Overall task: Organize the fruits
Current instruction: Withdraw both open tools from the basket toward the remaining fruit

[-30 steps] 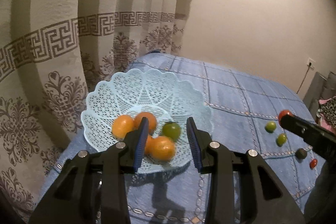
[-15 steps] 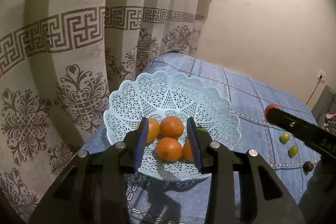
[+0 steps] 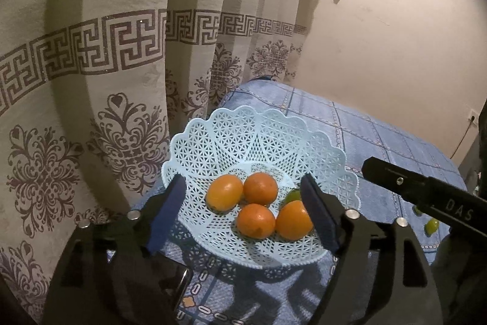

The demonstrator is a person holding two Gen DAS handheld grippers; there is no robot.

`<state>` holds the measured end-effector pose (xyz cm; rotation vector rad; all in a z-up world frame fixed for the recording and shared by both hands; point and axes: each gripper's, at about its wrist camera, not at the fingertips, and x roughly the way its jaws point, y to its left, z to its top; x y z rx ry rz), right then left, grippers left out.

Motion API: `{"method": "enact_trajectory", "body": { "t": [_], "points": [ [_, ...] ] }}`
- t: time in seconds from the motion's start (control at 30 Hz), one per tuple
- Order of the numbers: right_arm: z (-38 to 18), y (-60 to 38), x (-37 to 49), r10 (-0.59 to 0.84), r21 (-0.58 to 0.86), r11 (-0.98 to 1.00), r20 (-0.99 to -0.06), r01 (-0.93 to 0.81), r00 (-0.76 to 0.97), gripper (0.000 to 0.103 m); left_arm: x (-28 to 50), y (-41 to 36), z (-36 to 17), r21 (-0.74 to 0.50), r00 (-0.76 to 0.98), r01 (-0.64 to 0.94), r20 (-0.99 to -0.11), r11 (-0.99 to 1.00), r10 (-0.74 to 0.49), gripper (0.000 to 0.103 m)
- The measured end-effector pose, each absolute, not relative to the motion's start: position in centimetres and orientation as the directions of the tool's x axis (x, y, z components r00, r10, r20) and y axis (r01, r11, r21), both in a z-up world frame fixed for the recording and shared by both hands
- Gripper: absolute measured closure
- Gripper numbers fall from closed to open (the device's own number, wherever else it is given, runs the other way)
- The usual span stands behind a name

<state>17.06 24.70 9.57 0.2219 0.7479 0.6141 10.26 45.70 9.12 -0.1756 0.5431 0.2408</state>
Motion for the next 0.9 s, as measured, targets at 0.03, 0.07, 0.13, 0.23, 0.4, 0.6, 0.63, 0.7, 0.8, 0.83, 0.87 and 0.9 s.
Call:
{"method": "enact_trajectory", "body": {
  "t": [0.03,0.07,0.13,0.23,0.4,0.6,0.63,0.7,0.8,0.83,0.87,0.9],
  "points": [
    [9.5,24.4,17.0,0.591,0.402,0.806,-0.568,-0.433,0.573,0.058,10.2,45.6,9.1,-0.094,0.832,-0.271,-0.524,0.958,0.183,0.014],
    [9.5,24.3,17.1,0.588,0.404,0.808,-0.567,-0.428,0.576,0.056,10.2,45.5,9.1,-0.09,0.833,-0.272,-0.52,0.958,0.187,0.011],
    [9.4,23.9,17.0,0.583,0.41,0.812,-0.562,-0.415,0.586,0.054,10.2,45.4,9.2,-0.082,0.835,-0.276,-0.514,0.958,0.197,0.007],
    [9.4,23.4,16.9,0.574,0.412,0.818,-0.559,-0.401,0.598,0.053,10.1,45.3,9.3,-0.078,0.836,-0.279,-0.509,0.957,0.202,0.004],
    [9.5,22.6,16.8,0.563,0.419,0.825,-0.551,-0.38,0.615,0.05,10.0,45.1,9.3,-0.073,0.835,-0.286,-0.509,0.955,0.211,0.004],
    [9.4,21.6,16.5,0.548,0.426,0.833,-0.547,-0.354,0.633,0.045,9.9,44.6,9.5,-0.059,0.835,-0.285,-0.506,0.957,0.218,0.003],
    [9.4,21.4,16.5,0.545,0.427,0.835,-0.547,-0.348,0.636,0.045,9.9,44.5,9.5,-0.058,0.835,-0.284,-0.505,0.957,0.217,0.003],
    [9.4,21.0,16.4,0.541,0.43,0.837,-0.546,-0.34,0.64,0.041,9.9,44.2,9.6,-0.053,0.836,-0.277,-0.505,0.959,0.213,0.003],
    [9.5,20.3,16.1,0.532,0.441,0.838,-0.528,-0.323,0.662,0.032,9.7,43.8,9.7,-0.045,0.839,-0.27,-0.501,0.962,0.212,0.003],
    [9.5,20.0,16.0,0.529,0.441,0.839,-0.525,-0.319,0.666,0.032,9.7,43.8,9.7,-0.044,0.839,-0.268,-0.501,0.962,0.211,0.003],
    [9.6,19.8,15.9,0.529,0.442,0.839,-0.525,-0.317,0.667,0.032,9.6,43.7,9.7,-0.042,0.84,-0.266,-0.501,0.963,0.21,0.003],
    [9.6,19.7,15.8,0.528,0.445,0.839,-0.524,-0.314,0.668,0.032,9.6,43.5,9.8,-0.041,0.84,-0.264,-0.5,0.964,0.209,0.003]
  ]
}}
